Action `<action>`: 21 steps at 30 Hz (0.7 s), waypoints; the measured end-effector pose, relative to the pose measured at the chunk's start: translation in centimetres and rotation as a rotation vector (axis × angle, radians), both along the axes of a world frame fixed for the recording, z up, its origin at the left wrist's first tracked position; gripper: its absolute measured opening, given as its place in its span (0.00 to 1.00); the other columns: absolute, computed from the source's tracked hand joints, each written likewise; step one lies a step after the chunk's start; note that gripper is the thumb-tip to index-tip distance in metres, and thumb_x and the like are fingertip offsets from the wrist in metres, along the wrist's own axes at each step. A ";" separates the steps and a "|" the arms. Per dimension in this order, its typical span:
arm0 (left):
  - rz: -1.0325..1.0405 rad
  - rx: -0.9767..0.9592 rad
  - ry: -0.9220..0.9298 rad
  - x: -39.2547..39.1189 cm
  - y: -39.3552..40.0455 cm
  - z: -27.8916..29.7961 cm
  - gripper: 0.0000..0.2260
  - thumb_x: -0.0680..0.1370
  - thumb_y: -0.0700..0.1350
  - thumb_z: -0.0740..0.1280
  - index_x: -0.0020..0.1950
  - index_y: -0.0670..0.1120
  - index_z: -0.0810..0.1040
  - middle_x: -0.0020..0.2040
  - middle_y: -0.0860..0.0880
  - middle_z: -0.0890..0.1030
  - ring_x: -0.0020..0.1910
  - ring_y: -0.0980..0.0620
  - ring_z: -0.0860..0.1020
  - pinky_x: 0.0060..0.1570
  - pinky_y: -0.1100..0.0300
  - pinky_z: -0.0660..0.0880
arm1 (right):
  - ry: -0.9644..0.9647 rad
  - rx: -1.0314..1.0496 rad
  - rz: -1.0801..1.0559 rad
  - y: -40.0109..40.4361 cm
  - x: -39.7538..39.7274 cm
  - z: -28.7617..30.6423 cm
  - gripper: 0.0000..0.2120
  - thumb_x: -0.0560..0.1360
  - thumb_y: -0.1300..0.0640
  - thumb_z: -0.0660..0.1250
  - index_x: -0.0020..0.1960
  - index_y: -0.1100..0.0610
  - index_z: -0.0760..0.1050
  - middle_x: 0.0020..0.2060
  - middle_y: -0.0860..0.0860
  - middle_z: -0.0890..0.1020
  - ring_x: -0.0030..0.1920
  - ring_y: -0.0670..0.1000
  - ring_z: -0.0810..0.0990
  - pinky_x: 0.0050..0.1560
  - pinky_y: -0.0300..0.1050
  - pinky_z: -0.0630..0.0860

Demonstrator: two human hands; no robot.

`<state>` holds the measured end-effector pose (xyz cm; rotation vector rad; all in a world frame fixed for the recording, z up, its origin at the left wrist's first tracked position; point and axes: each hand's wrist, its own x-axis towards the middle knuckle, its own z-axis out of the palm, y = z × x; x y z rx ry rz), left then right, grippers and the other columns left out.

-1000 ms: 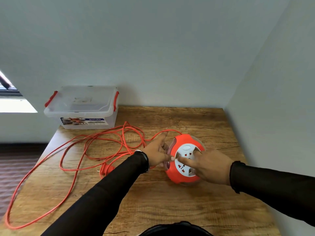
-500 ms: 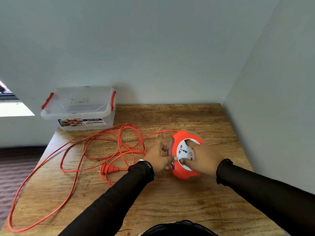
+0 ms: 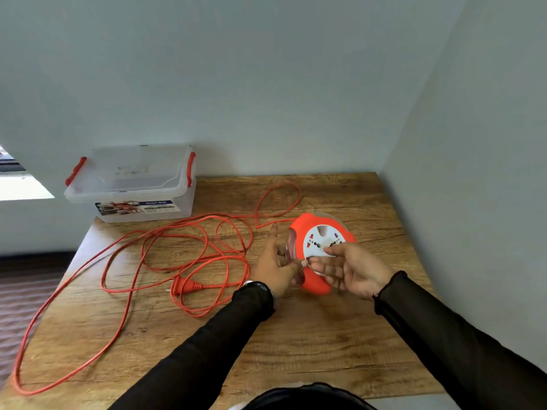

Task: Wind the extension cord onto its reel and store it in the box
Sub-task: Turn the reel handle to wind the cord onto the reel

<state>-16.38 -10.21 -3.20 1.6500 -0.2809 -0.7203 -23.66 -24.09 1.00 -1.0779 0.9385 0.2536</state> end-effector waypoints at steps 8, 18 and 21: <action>-0.104 0.100 -0.020 2.2 1.0 1.6 0.28 0.72 0.32 0.71 0.70 0.44 0.67 0.42 0.48 0.75 0.33 0.47 0.78 0.40 0.45 0.80 | -0.245 -1.634 1.102 -4.1 -2.3 0.6 0.19 0.74 0.57 0.64 0.64 0.49 0.72 0.64 0.51 0.73 0.53 0.55 0.78 0.46 0.46 0.76; -0.334 0.232 -0.115 3.3 0.3 3.6 0.29 0.74 0.35 0.68 0.73 0.45 0.64 0.52 0.47 0.78 0.34 0.50 0.79 0.37 0.54 0.80 | -0.187 -1.775 1.849 -4.1 -0.3 3.2 0.34 0.79 0.59 0.57 0.73 0.35 0.43 0.66 0.59 0.65 0.45 0.60 0.73 0.38 0.49 0.73; -0.367 0.254 -0.131 3.5 -0.1 3.6 0.28 0.74 0.37 0.69 0.72 0.46 0.65 0.51 0.46 0.77 0.35 0.45 0.80 0.44 0.45 0.81 | -0.162 -1.791 1.804 -3.4 0.4 2.8 0.29 0.79 0.51 0.55 0.73 0.35 0.43 0.55 0.58 0.73 0.37 0.57 0.73 0.35 0.47 0.72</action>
